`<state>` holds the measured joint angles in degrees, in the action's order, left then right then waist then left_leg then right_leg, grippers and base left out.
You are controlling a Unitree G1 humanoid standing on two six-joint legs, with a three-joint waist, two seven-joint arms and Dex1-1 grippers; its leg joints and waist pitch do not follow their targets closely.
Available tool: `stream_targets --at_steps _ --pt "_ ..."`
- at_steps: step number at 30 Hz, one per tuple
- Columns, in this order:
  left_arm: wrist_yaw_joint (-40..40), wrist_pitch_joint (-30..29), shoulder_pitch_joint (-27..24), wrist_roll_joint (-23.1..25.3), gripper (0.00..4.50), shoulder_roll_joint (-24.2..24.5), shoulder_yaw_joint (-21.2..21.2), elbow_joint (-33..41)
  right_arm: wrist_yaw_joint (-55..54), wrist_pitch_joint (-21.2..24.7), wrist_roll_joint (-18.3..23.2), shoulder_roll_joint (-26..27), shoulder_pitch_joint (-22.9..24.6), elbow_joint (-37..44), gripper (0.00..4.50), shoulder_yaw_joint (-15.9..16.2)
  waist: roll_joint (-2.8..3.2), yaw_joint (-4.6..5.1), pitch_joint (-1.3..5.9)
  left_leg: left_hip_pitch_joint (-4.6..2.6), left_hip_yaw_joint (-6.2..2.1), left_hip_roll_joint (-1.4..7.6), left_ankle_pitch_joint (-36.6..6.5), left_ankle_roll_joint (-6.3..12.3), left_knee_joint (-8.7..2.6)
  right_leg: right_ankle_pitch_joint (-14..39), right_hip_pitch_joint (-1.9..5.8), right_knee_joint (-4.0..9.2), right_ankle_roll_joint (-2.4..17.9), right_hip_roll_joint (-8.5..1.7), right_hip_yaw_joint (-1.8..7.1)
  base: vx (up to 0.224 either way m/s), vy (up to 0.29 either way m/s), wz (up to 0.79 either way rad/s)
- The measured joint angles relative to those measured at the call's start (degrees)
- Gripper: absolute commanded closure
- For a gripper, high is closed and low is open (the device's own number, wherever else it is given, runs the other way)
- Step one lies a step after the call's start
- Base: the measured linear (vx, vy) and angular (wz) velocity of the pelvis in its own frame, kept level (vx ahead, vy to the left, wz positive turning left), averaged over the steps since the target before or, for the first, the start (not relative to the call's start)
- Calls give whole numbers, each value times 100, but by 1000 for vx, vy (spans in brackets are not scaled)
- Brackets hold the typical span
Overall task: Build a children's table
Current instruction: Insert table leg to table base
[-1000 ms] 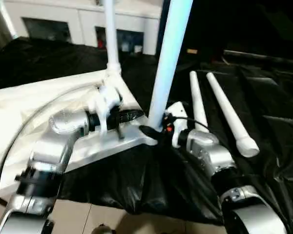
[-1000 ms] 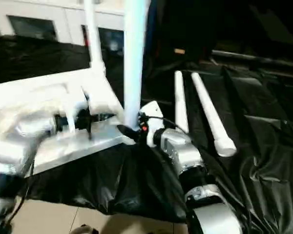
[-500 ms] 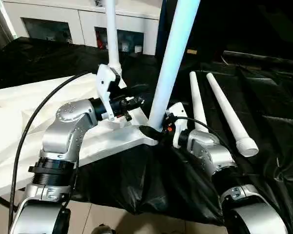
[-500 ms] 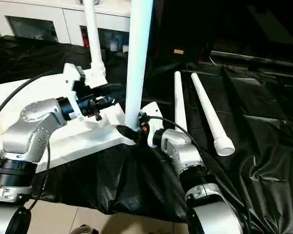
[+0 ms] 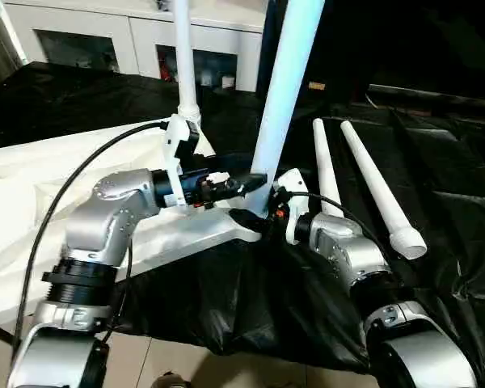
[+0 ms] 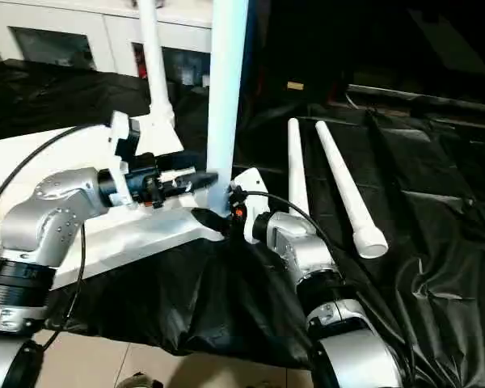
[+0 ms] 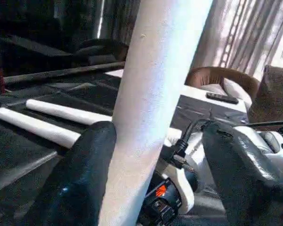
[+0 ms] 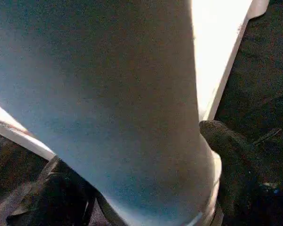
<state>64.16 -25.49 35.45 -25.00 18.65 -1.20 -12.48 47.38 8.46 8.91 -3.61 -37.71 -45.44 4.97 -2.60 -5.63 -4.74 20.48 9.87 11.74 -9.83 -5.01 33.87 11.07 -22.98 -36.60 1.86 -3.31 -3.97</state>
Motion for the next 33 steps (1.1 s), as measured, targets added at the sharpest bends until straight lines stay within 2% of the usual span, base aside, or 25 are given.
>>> stream_targets --at_steps 2,5,8,9,12,13,14,17,20,22,23,32,33 --pt "2 48 71 4 70 -104 -22 -100 26 -10 -2 -15 -4 -12 162 -1 0 -4 0 1 1 0 0 0 1 0 1 2 0 0 0 0 0 0" --pt "-54 163 288 8 49 -312 -46 -325 54 -16 -32 -33 -17 -13 162 5 0 -19 0 1 1 0 0 0 2 0 2 2 0 0 0 0 0 0" --pt "-89 215 493 -6 17 -480 -101 -414 77 -33 -56 -2 -24 -14 162 45 2 13 1 -2 0 0 0 0 0 0 1 0 1 1 1 0 0 0" --pt "-82 214 542 -17 58 -507 -107 -426 79 -33 -57 2 -26 -14 162 52 4 34 2 -3 0 1 0 0 -4 0 0 0 2 3 0 0 0 0" --pt "-88 217 568 -19 58 -535 -90 -521 121 -41 -60 2 -25 -13 162 62 7 44 2 -3 0 2 0 0 -5 3 -1 2 5 5 0 0 0 0" --pt "-89 217 571 -19 68 -535 -83 -562 132 -45 -59 2 -25 -13 162 62 7 42 2 -3 0 2 0 0 -4 3 -1 3 5 5 0 0 0 0" --pt "-87 216 571 -19 104 -539 -84 -610 141 -44 -58 2 -25 -13 162 61 7 41 2 -1 0 2 0 0 -3 3 -1 5 5 5 0 0 0 0" --pt "-108 223 586 -19 108 -559 -49 -703 145 -53 -61 6 -25 -16 162 61 7 41 2 -1 0 2 0 0 -2 3 0 5 5 5 0 0 0 0" --pt "-119 233 593 -26 148 -579 -13 -730 142 -53 -62 10 -38 -34 162 59 8 38 1 -2 0 2 0 0 -3 3 0 5 5 5 0 0 0 0" --pt "-157 244 594 -27 153 -586 25 -751 143 -59 -62 15 -40 -40 162 59 8 43 1 -2 0 2 0 0 -3 3 0 5 5 5 0 0 0 0" --pt "-188 252 594 -32 187 -586 33 -752 142 -60 -62 15 -41 -42 162 59 8 41 1 -3 0 2 0 0 -3 3 0 5 5 5 0 0 0 0" --pt "-336 486 597 15 229 -597 86 -823 56 -182 -68 22 -53 -150 162 43 9 47 1 -4 0 2 0 0 -3 3 0 5 5 5 0 0 0 0" --pt "-353 500 599 21 233 -597 86 -832 36 -200 -68 30 -61 -176 127 33 11 50 1 -5 0 2 0 0 -3 3 0 4 5 5 1 0 0 0"
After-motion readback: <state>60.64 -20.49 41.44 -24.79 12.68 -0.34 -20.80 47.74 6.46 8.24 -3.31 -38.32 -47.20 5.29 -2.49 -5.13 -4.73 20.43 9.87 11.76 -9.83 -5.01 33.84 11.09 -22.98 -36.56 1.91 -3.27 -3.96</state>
